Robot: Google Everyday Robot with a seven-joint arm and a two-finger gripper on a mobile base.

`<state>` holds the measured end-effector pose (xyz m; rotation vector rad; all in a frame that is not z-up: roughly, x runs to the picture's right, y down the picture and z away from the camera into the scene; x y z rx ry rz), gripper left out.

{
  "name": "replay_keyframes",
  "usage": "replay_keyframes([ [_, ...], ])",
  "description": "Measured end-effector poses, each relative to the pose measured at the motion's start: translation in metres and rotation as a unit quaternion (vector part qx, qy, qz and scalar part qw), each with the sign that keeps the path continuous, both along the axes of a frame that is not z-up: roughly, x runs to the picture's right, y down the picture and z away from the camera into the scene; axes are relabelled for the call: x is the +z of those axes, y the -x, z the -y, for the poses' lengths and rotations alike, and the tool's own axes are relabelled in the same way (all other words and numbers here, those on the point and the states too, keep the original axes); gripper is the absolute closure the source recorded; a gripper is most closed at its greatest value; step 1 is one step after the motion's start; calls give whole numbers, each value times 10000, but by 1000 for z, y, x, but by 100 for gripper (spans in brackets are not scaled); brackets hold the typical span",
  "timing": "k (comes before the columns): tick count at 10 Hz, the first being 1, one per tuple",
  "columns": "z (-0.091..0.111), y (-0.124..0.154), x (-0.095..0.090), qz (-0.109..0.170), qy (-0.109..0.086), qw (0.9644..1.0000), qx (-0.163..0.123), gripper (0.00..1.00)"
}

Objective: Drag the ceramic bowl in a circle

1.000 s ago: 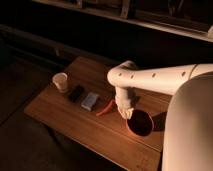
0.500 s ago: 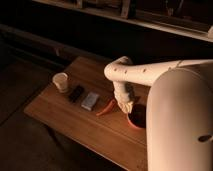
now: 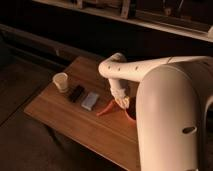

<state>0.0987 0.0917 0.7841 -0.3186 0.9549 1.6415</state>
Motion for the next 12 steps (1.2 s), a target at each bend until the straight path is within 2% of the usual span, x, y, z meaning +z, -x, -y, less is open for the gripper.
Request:
replay_keyframes([
  [2,-1,21,5,184,-68,9998,-29,100],
  [6,-1,60,3,547,-250,9980,-178,100],
  [9,-6,101,-10,893,-408,9937,-547,100],
  [12,-23,117,-30,1024,-457,9914,-670,100],
])
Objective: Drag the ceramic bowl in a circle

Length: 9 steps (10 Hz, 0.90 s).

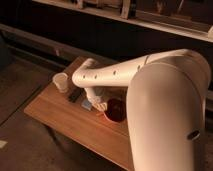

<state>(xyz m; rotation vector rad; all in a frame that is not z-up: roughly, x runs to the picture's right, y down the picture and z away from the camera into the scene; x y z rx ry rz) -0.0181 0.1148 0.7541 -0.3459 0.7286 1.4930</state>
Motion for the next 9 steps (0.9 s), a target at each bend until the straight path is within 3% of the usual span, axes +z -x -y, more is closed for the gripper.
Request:
replay_keyframes([
  [5,-38,-23,-30,-231,220,9982,503,100],
  [9,-46,-66,-36,-529,379,9908,1186,100],
])
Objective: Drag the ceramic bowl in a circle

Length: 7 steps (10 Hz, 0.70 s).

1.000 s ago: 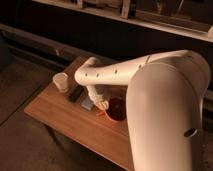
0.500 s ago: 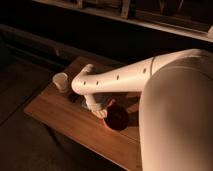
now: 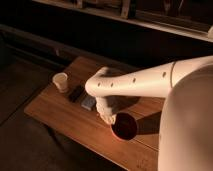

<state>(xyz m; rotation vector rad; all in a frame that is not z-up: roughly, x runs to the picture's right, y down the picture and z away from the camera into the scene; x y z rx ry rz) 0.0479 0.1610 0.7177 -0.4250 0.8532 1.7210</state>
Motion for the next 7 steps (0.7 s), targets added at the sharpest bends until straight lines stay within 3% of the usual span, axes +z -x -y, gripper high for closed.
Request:
replay_keyframes([
  [7,27,-80,9,-519,95,9970,558,100],
])
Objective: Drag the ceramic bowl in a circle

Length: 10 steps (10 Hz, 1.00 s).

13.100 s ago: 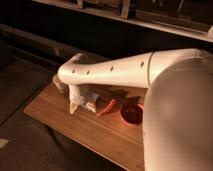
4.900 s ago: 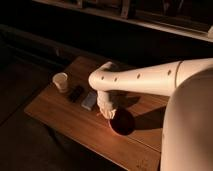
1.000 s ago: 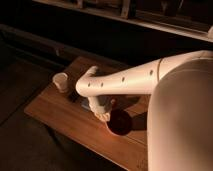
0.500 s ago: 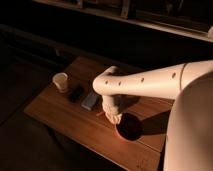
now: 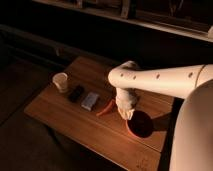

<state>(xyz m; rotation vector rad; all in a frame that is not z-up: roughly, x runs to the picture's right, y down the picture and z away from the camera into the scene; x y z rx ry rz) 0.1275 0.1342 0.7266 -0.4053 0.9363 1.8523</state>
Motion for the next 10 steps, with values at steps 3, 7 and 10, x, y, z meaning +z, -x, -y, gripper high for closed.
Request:
replay_keyframes([
  [3,10,-20,11,-84,60,9998,175,100],
  [7,25,-49,27,-155,99,9990,410,100],
  [10,34,-63,35,-175,103,9987,459,100],
])
